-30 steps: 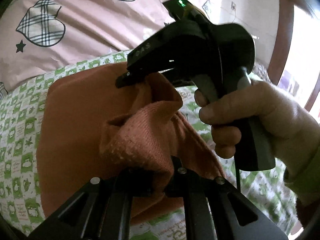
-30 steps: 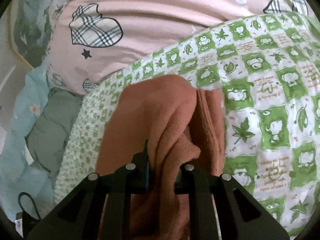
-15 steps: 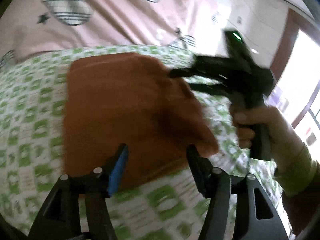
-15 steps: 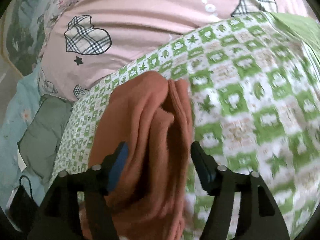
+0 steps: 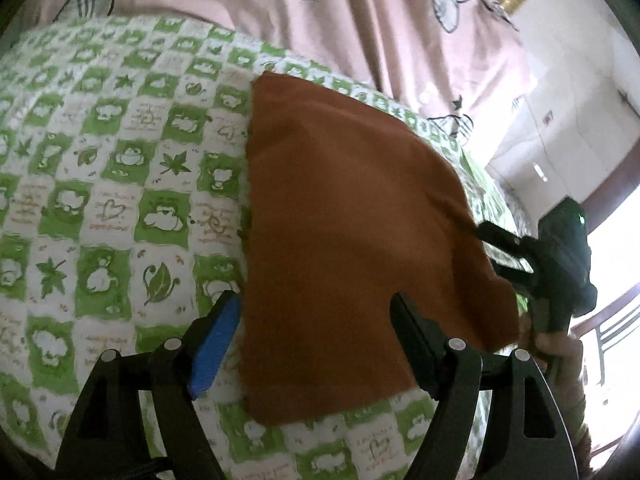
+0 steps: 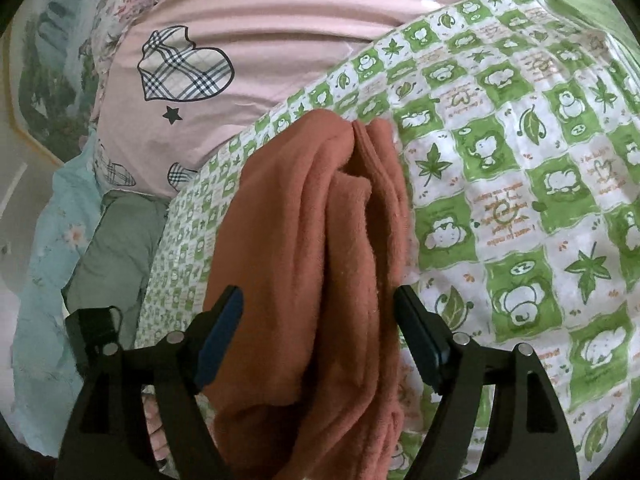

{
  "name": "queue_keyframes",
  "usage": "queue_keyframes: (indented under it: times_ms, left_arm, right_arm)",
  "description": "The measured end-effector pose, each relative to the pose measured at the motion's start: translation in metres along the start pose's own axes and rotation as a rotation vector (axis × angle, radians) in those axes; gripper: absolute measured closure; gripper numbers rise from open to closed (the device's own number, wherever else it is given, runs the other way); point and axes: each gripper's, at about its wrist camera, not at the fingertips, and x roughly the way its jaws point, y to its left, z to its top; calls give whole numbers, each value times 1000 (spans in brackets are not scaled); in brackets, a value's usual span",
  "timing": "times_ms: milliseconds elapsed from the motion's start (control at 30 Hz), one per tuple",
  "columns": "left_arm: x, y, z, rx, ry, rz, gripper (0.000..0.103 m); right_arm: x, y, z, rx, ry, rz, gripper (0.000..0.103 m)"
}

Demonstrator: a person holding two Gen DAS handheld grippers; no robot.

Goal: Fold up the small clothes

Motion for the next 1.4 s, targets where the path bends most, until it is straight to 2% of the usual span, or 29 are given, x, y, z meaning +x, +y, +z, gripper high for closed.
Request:
queue_keyframes:
  times_ms: [133,267,333,367,400,500,533,600,633,733,900,1100,1233,1267,1300,1400]
  left_arm:
    - [23,9,9,-54,51,-36,25]
    - [59,15,13,-108,149,-84,20]
    - [65,13,15,-97,133,-83,23]
    - [67,9,17,-70,124,-74,27]
    - [68,7,18,-55,120,-80,38]
    - [57,6,21,-36,85,-94,66]
    - [51,5,21,-29,71,-101,72]
    - [30,5,20,-26,36,-105,74]
    - [20,5,18,-25,22,-99,75]
    - [-26,13,7,-26,-34,-77,75]
    - [-112,45,-25,-35,-115,-6,75]
    - [-189,94,-76,-75,-149,76,75]
    - [-192,123,-109,-119,-92,112,72]
    - [-187,131,-118,-143,-66,119,71]
    - [-186,136,-124,-152,-60,122,67]
    - [-186,140,-132,-152,-66,147,53]
  right_arm:
    - [6,-2,1,7,12,4,25]
    - [17,-7,2,19,31,13,25]
    - [27,-10,-1,21,53,10,25]
    - [33,-9,-3,16,67,12,29]
    - [35,-8,-5,9,70,10,41]
    - [35,3,-9,-5,65,22,63]
    - [32,8,-10,-22,53,21,65]
    - [26,21,-14,-41,32,40,74]
    - [24,31,-18,-47,27,62,75]
    - [27,60,-36,-90,28,104,76]
    - [57,115,-77,-131,69,234,76]
    - [95,164,-127,-175,158,330,76]
    - [117,174,-156,-199,235,287,76]
    - [118,173,-161,-203,240,258,71]
    - [119,170,-164,-199,245,233,66]
    - [112,158,-167,-164,245,205,60]
